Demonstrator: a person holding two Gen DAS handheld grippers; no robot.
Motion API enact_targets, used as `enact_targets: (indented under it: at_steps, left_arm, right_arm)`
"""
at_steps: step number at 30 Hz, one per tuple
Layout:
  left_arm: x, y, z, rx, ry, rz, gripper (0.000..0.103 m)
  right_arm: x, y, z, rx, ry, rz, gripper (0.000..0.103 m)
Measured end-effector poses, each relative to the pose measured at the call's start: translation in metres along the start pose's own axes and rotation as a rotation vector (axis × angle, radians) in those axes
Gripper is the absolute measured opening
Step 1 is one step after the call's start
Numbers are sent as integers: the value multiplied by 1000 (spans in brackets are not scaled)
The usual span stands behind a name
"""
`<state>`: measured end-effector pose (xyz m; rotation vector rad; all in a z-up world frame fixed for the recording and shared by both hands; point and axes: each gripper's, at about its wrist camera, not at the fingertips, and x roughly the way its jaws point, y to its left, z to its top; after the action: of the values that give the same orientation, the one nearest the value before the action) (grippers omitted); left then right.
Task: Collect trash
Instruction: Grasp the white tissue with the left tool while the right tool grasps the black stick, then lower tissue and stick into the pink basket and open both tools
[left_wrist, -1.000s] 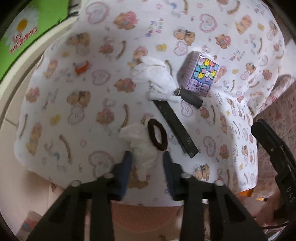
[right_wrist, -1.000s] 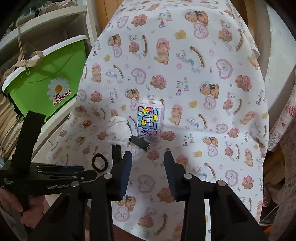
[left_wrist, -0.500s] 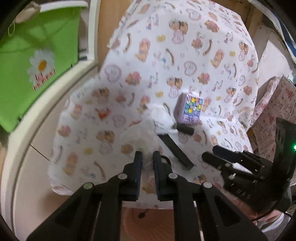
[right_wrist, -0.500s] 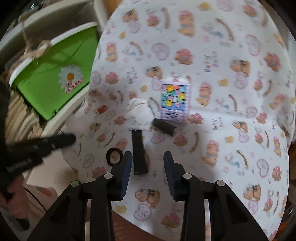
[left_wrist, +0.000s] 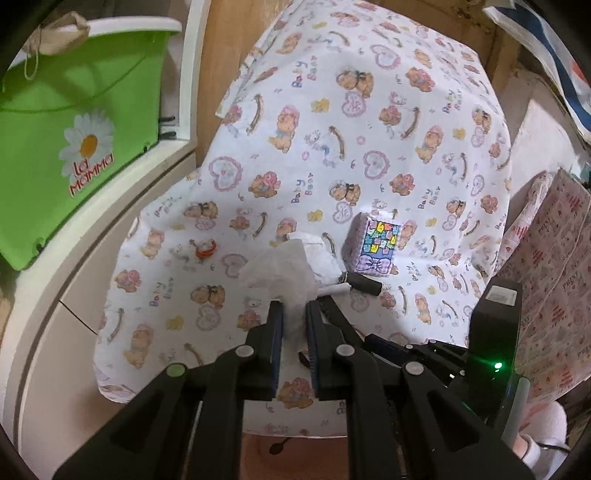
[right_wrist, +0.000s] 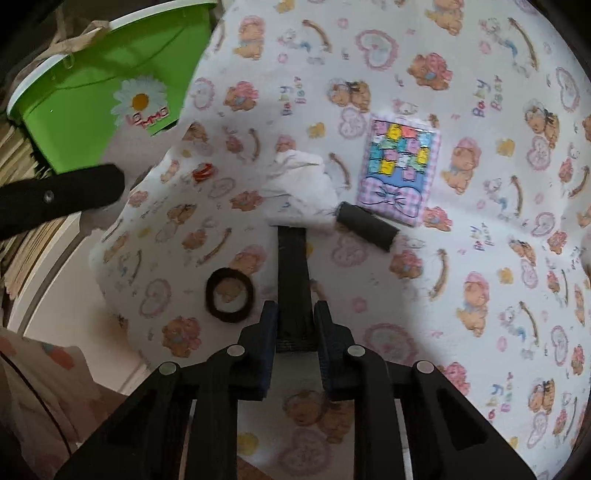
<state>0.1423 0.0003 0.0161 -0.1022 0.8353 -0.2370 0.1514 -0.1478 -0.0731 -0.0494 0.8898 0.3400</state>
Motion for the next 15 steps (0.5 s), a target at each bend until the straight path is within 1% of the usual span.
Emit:
enact_targets:
  at_steps: [1,3,4,6,7,8,10,12,14,15]
  left_arm:
    - [-3,-1,-1,3,-2,-3,11]
    - [-13,0,-6,-15,19,-68,11]
    - [-20,2,-10,-23,20,-93,11]
    - [-32,4,-19,-6,-8,-66,11]
    - [-39,5,-28,18,-38,-16,11]
    - [-42,6,-34,26,-45,7,11]
    - [-40,12,-42,-9,-16,-11,11]
    - [-37,16,-46,-38,0,-23,11]
    - [-37,11,-48,-15,-8,7,11]
    - [-37,8,-49,-2,-16,10,11]
  right_arm:
    - [-1,2,-2,-9,-4,-11,21]
    - [-7,3,-3,1,-1,-15,21]
    - [-14,3,-4,7,-14,-1,21]
    - [-37,3,-8,3,-60,46,21]
    - [-44,2,-11,1,-69,58,21]
    - [-51,-1,-14,8,-72,73,21]
    - [-59,-8,-22,50,-66,96,21]
    - [-64,-16,-28,105,-67,95,21]
    - [-73,-19,-33,120,-85,63,21]
    - [-77,-18,-34,108,-91,51,21]
